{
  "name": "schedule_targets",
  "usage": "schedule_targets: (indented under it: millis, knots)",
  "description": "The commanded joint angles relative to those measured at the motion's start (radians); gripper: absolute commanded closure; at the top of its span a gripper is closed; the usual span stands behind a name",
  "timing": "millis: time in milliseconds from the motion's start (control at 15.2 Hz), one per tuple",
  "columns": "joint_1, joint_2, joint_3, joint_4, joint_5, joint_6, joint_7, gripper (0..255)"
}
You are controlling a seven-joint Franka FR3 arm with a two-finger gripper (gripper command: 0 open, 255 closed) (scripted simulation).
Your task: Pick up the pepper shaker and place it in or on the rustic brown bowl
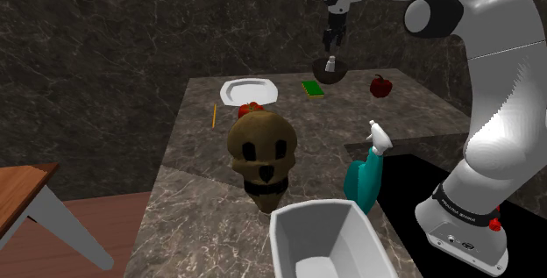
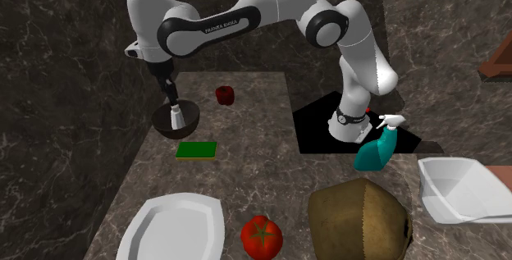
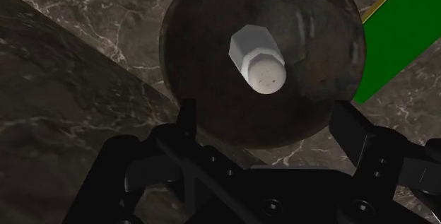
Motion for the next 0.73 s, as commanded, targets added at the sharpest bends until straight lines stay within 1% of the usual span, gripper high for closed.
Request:
schedule_targets:
  millis: [0, 66, 330, 660]
  knots:
    - [0.0, 0.0, 0.0, 0.0, 0.0, 0.0, 0.0, 0]
    - [0.0, 0.0, 0.0, 0.0, 0.0, 0.0, 0.0, 0]
    - [-0.004, 0.008, 0.0, 0.142, 0.001, -0.133, 0.001, 0]
    - [-0.004, 0.008, 0.0, 0.142, 0.001, -0.133, 0.001, 0]
